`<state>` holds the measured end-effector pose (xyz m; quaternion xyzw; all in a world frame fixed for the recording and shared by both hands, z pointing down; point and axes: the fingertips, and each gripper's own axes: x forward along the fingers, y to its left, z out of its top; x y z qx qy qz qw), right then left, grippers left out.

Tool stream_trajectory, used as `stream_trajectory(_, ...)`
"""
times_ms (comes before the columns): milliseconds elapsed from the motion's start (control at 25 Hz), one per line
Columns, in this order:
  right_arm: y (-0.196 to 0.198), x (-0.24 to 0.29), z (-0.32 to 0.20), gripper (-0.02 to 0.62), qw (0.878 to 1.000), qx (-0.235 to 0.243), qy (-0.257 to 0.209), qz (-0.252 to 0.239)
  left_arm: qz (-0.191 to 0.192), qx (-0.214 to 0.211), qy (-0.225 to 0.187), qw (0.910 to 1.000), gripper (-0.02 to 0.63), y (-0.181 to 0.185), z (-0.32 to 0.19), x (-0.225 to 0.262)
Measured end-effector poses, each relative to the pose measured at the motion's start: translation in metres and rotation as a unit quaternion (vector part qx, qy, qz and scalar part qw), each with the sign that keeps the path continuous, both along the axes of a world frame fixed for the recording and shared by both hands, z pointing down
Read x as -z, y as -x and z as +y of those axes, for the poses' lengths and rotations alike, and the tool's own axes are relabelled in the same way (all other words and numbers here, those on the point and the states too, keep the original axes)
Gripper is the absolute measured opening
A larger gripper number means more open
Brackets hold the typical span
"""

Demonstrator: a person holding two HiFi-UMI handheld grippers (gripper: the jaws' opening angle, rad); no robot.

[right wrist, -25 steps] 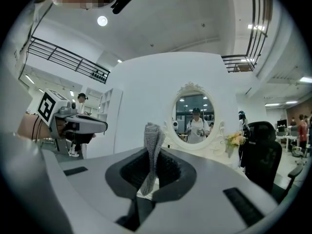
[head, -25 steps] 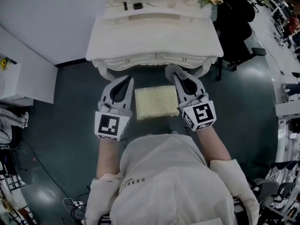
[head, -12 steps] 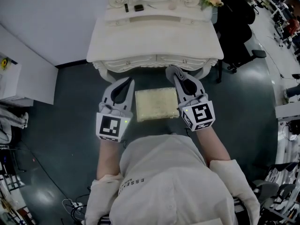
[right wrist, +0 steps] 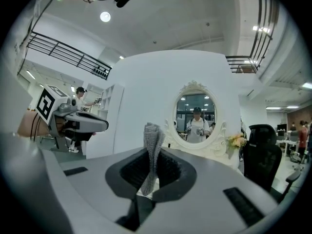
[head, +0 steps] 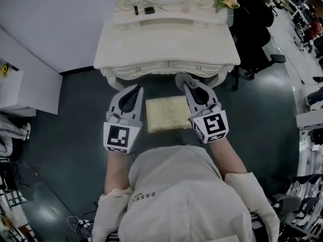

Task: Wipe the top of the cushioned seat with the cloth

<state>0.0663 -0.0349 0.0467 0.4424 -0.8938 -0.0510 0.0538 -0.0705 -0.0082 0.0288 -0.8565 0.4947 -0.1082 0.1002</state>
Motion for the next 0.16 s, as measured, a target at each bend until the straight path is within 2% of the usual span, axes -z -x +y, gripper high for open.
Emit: stream_trajectory(160,-0.0007,-0.0003,-0.0028,0.026,1.0,-0.007,0.01,-0.012,0.0,-0.002,-0.001,1.0,0.002,0.0047,-0.0014,-0.0004)
